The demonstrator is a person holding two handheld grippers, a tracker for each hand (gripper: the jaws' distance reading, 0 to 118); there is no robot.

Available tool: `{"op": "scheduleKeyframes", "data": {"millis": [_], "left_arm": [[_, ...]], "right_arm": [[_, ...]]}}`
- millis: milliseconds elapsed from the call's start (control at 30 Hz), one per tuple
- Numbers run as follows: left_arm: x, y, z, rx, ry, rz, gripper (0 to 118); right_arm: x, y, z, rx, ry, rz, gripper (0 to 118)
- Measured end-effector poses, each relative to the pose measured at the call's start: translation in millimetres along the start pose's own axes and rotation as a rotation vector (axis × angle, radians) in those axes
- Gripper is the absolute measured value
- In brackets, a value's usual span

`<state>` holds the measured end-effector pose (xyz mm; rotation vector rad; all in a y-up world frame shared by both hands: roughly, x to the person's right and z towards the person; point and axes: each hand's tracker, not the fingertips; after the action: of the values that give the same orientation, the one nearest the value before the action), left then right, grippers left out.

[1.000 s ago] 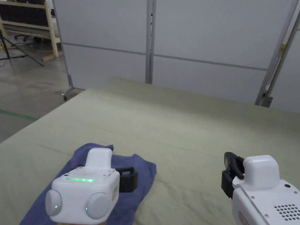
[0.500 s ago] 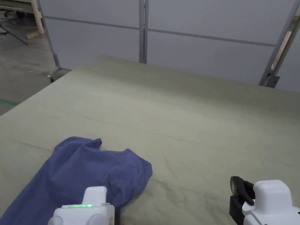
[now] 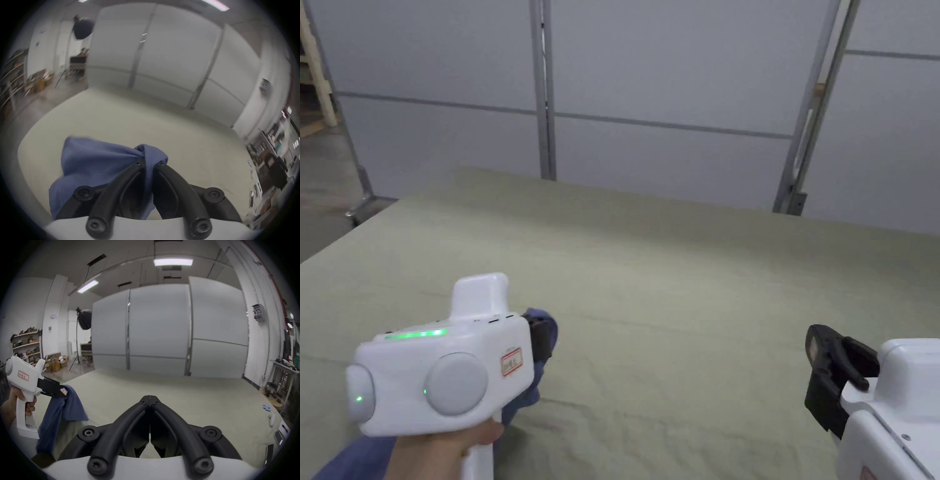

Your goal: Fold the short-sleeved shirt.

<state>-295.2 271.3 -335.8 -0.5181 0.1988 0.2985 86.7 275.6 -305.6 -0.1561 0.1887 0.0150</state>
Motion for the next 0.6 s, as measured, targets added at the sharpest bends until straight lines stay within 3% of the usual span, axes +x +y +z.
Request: {"op": "scheduleKeyframes", "data": {"millis": [167, 333, 433, 567, 600], "left_arm": [[144, -13, 10, 0.038, -0.254, -0.241, 7], [269, -121, -5, -0.162, -0.498, -0.458, 7], [316, -208, -35, -0.358, -0.526, -0.588, 7], [328, -297, -74, -0.587, -0.447, -0.641, 8], [324, -306, -78, -0.595, -0.423, -0.651, 18]], "right_arm": [[57, 22, 49, 0.068, -0.114, -0.033, 2], [109, 14, 88, 0.066, -0.216, -0.056, 2], [130, 1, 101, 0.037, -0.259, -0.065, 2], [149, -19, 112, -0.014, -0.284, -0.076, 2], [152, -22, 113, -0.024, -0.286, -0.078, 2]]}}
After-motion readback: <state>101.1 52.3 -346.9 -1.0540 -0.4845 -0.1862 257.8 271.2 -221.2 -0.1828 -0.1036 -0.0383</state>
